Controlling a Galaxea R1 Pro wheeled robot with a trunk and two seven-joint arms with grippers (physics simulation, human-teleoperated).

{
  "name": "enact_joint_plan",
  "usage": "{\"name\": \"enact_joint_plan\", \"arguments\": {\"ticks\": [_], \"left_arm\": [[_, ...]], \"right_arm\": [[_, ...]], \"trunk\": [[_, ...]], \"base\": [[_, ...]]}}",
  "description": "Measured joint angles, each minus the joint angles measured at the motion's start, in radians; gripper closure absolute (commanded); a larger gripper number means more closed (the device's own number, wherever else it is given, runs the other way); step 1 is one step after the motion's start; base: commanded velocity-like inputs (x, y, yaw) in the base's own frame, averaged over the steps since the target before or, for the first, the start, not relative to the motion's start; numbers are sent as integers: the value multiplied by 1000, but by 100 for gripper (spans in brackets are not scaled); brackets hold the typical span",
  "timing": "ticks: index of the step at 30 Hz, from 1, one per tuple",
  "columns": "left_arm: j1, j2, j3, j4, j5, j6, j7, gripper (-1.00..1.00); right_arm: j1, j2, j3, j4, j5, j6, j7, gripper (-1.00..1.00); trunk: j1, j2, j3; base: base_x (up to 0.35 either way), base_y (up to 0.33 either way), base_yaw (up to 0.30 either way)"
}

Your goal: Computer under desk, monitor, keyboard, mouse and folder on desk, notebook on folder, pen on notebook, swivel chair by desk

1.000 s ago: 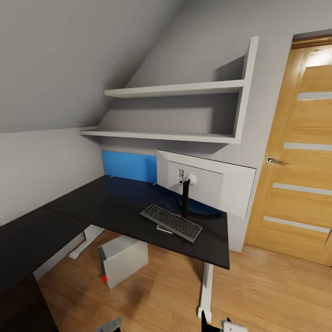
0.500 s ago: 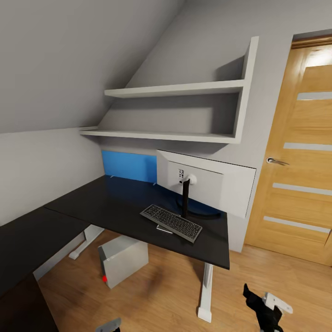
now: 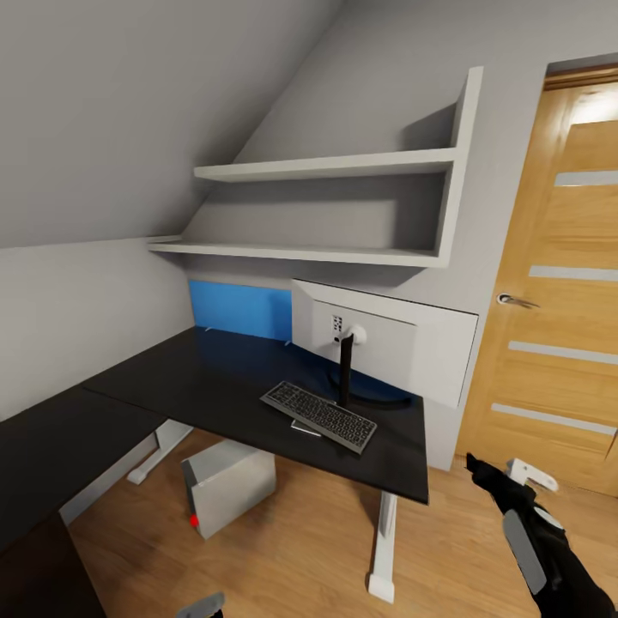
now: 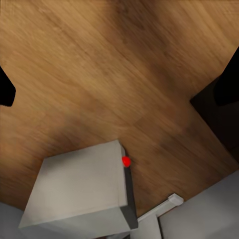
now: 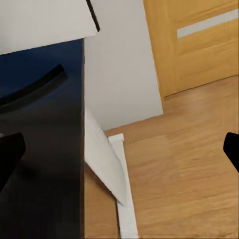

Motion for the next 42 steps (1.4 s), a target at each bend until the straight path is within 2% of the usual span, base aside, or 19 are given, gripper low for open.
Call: {"name": "enact_joint_plan", "arguments": {"ticks": [3, 8, 9, 11, 12, 14, 17, 19, 21, 26, 32, 42], "left_arm": [[0, 0, 0, 0, 0, 0, 0, -100], [0, 0, 0, 0, 0, 0, 1, -100], [0, 0, -1, 0, 0, 0, 0, -100], [0, 0, -1, 0, 1, 0, 0, -100], [0, 0, -1, 0, 1, 0, 0, -100], [0, 1, 0, 0, 1, 0, -2, -100], [2, 12, 1, 1, 2, 0, -4, -100], [11, 22, 1, 1, 2, 0, -4, -100], [51, 41, 4, 1, 3, -2, -6, -100], [95, 56, 0, 0, 0, -7, -17, -100], [106, 63, -1, 0, 0, -9, -91, -100], [108, 74, -1, 0, 0, -7, -119, -100]], "right_arm": [[-28, 22, 48, -42, -1, 102, -11, -100], [-47, 57, 113, -58, -1, 148, -14, -100], [-51, 78, 146, -52, 0, 153, -14, -100], [-54, 106, 185, -34, 6, 149, -16, -100], [-56, 141, 253, 6, 19, 125, -19, -100], [-56, 169, 317, 40, 40, 90, -18, -100], [-58, 185, 376, 63, 63, 48, -20, -100], [-58, 190, 392, 69, 69, 36, -20, -100], [-58, 194, 409, 76, 74, 22, -21, -100], [-57, 197, 418, 82, 77, 13, -19, -100], [-57, 197, 420, 84, 77, 11, -15, -100], [-55, 197, 420, 84, 77, 8, -4, -100]], "trunk": [[0, 0, 0], [0, 0, 0], [0, 0, 0], [0, 0, 0], [0, 0, 0], [0, 0, 0], [0, 0, 0], [0, 0, 0], [0, 0, 0], [0, 0, 0], [0, 0, 0], [0, 0, 0]], "base": [[256, 0, 0], [294, 0, 0], [310, 0, 0], [315, 0, 0], [318, 0, 0], [319, 0, 0], [320, 0, 0], [321, 0, 0], [289, 25, 0], [154, 32, 0], [29, 7, 0], [2, 0, 0]]}}
